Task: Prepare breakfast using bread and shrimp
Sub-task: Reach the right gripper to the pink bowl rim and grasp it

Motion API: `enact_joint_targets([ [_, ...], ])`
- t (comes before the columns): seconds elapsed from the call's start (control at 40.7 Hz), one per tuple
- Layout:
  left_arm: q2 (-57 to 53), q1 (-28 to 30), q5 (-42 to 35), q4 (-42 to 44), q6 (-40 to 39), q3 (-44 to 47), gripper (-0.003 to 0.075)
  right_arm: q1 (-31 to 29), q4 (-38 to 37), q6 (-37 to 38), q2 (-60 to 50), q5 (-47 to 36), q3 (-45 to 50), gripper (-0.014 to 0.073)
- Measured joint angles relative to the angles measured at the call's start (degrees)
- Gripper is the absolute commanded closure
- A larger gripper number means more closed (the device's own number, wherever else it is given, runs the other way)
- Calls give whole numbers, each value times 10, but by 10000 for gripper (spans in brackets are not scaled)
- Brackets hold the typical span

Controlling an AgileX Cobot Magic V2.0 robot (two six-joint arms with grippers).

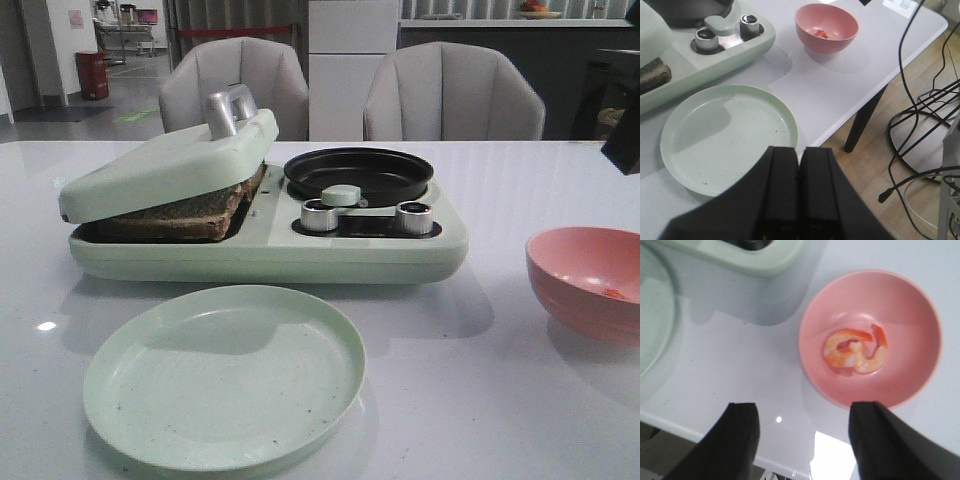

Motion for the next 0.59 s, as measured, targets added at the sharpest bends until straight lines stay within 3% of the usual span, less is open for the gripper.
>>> enact_joint_targets([
  [0.295,0,0,0,0,0,0,622,-125,-3,0,129,-13,-58,99],
  [0.59,0,0,0,0,0,0,622,-157,-10,0,211,-59,-63,99],
])
